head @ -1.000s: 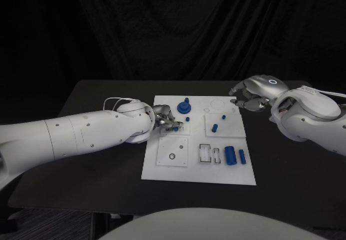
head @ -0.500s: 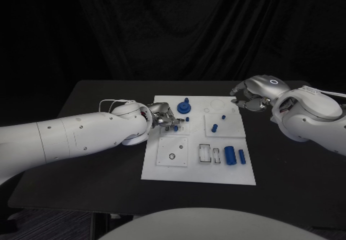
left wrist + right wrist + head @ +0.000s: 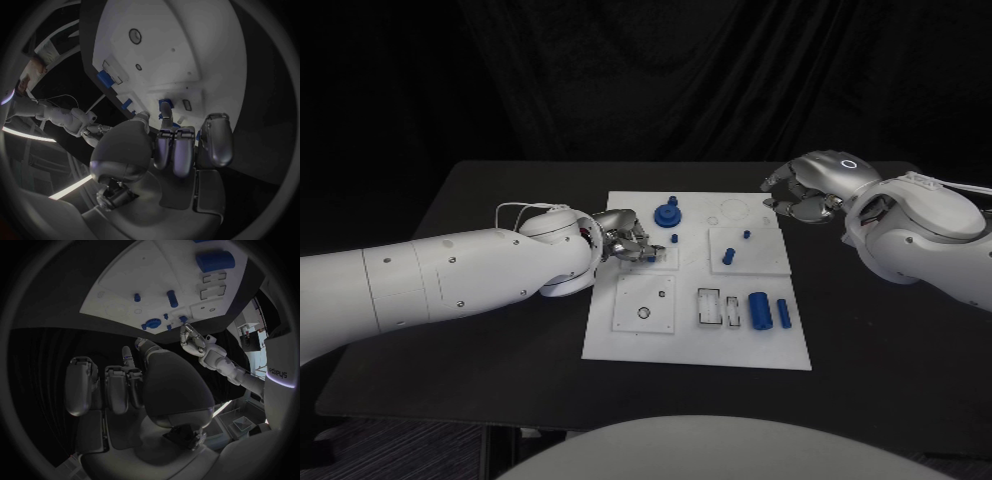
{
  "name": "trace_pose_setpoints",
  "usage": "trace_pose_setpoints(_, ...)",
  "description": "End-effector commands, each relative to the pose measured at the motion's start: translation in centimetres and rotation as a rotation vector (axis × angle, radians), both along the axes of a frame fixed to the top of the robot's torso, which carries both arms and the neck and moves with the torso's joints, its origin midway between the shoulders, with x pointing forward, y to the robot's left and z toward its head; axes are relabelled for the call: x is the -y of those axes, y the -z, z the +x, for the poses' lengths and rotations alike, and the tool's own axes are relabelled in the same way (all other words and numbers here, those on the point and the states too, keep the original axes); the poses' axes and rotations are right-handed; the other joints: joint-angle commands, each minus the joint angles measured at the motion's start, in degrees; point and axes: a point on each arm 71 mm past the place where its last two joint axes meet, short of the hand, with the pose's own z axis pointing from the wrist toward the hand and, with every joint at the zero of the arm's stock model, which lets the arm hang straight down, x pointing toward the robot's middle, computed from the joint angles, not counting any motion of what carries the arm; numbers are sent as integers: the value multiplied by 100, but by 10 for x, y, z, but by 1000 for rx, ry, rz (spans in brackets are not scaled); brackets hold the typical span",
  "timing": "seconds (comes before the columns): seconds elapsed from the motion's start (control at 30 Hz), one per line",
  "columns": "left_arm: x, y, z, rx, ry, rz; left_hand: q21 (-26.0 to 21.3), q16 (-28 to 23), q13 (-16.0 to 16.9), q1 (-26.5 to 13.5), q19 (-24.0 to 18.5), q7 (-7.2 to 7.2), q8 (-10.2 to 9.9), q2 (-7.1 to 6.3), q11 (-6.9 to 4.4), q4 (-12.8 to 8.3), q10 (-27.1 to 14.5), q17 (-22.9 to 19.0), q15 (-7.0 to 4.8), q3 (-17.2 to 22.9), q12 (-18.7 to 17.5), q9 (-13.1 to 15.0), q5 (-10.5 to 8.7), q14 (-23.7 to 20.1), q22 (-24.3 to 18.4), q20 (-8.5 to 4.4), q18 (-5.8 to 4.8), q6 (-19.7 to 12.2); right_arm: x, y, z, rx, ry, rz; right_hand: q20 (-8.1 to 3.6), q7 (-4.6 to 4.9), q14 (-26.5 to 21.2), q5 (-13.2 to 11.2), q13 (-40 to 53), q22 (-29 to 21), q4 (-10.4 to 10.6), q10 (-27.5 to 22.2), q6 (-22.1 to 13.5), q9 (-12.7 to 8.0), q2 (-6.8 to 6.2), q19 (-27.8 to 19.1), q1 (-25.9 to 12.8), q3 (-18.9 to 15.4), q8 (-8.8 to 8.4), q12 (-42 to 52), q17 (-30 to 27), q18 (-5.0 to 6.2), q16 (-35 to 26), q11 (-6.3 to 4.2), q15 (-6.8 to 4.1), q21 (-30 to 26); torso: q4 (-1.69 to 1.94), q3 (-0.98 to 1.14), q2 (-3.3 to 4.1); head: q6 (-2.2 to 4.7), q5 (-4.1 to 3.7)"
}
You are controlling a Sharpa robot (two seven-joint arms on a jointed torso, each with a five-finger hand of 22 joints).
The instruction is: Assemble the parts on the task board
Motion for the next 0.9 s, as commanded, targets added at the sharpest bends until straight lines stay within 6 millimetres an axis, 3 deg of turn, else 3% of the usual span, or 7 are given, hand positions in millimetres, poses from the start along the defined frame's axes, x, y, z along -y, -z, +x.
trace_pose_setpoints(0.03,0,2,-2,-23,-17,32,-39,19,1505,67,34,-5,-35,-12,29,1,599,1508,20,42,14,-18,55,615,22,-2,21,29,2,2,0,-7,19,-7,26,-1,539,35,1506,1133,2,587,48,-7,24,122,-12,33,-25,16,1277,98,-29,27,24,-33,4,0,4,-1,3)
trace_pose_setpoints(0.5,0,2,0,-2,-13,56,-35,19,1505,130,44,1,-65,-41,30,-3,599,1508,19,68,14,-23,95,615,35,-3,18,9,2,3,-1,-15,20,-11,27,-2,539,37,1506,1133,5,587,56,-7,23,122,-19,37,-23,16,1277,99,-28,26,25,-34,4,0,10,-1,14)
trace_pose_setpoints(0.9,2,4,3,0,-11,61,-64,19,1505,205,38,63,-105,-81,76,14,599,1508,51,108,14,80,55,615,31,18,21,-233,1,4,0,-19,21,-14,27,-2,539,37,1506,1133,5,587,56,-7,23,122,-19,37,-23,16,1277,99,-28,26,25,-34,0,6,6,-1,13)
